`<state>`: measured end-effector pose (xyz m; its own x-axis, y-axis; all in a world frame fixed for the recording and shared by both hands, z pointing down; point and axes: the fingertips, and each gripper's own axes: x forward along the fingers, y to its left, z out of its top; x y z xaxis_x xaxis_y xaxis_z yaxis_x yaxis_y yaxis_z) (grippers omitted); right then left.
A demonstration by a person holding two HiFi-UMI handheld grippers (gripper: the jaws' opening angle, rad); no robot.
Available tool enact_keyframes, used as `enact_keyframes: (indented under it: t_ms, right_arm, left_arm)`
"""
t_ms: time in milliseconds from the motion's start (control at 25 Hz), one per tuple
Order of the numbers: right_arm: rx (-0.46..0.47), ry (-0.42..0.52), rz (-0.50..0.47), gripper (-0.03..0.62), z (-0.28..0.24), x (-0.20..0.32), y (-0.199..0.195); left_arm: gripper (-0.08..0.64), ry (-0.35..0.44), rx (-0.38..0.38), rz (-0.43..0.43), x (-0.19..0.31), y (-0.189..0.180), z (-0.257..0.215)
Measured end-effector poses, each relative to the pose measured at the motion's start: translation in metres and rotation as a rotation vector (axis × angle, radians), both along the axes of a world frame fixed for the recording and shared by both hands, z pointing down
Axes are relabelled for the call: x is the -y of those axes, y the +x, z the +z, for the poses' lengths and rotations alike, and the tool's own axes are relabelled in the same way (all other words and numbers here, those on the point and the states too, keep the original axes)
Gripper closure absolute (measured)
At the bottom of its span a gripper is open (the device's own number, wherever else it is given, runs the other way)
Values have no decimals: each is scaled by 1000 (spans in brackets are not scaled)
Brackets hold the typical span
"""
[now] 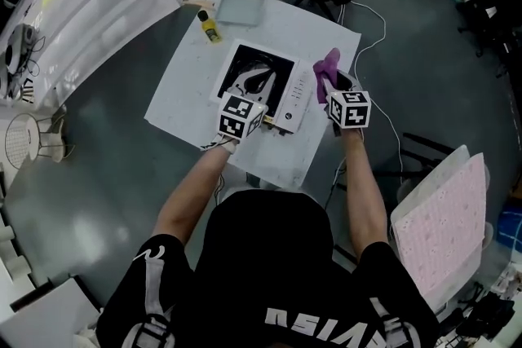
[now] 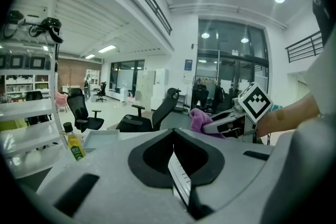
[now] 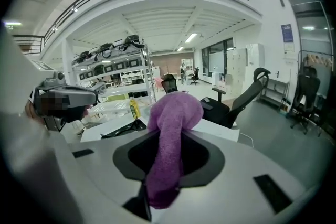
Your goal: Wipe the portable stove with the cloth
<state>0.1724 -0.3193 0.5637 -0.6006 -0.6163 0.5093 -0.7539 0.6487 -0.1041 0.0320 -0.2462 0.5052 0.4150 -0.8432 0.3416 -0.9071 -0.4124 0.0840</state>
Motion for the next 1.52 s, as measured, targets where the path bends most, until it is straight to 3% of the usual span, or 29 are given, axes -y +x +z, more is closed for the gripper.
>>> enact_keyframes:
  t_ms: [920, 1520]
  right_arm:
    - [-168, -122, -134, 486, 126, 76, -28]
    - [-181, -94, -187, 486, 133, 61, -60]
  left_arm:
    - [555, -126, -38, -47, 60, 9, 79]
    - [555, -135, -48, -108, 55, -7, 82]
